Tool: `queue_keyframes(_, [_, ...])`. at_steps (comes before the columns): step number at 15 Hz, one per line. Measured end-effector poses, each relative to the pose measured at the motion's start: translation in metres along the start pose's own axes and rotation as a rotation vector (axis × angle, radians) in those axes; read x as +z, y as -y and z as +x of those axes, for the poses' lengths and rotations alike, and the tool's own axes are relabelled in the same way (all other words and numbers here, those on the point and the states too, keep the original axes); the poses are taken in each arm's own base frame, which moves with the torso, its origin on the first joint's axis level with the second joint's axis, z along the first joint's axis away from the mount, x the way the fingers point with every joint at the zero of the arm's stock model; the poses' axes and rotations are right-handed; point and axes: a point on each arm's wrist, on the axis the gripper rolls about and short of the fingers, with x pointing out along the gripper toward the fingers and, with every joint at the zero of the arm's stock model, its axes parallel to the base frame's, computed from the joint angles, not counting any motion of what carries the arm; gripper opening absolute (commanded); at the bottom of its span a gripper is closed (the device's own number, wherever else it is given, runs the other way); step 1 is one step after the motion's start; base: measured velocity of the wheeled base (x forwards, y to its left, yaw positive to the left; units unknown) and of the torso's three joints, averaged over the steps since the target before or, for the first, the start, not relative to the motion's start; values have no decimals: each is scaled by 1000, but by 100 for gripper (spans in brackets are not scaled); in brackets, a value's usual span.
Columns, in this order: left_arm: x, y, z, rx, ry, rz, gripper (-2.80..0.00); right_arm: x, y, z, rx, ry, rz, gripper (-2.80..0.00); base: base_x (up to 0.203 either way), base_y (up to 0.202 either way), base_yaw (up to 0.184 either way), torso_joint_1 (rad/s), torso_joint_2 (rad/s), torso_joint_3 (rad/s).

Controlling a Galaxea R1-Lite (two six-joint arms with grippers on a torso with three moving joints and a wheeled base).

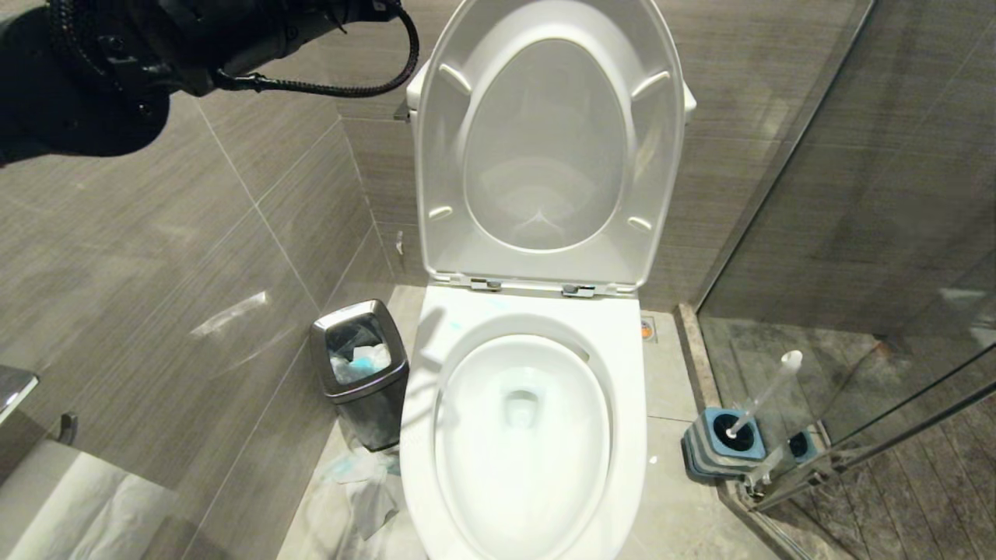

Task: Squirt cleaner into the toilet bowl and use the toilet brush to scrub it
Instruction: Pour in the cleaning agent

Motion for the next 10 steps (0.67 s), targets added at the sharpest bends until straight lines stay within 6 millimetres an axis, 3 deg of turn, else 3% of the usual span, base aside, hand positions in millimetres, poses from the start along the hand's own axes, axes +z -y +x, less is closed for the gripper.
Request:
queue_keyframes(4, [-19, 7, 11, -24, -29, -16, -280, 0, 0, 0, 0, -1, 0, -280, 0, 0, 0, 0, 0, 0])
queue_keyframes(10, [-63, 22, 30, -61, -118, -46, -280, 0, 0, 0, 1, 0, 0, -280, 0, 0, 0, 0, 0, 0])
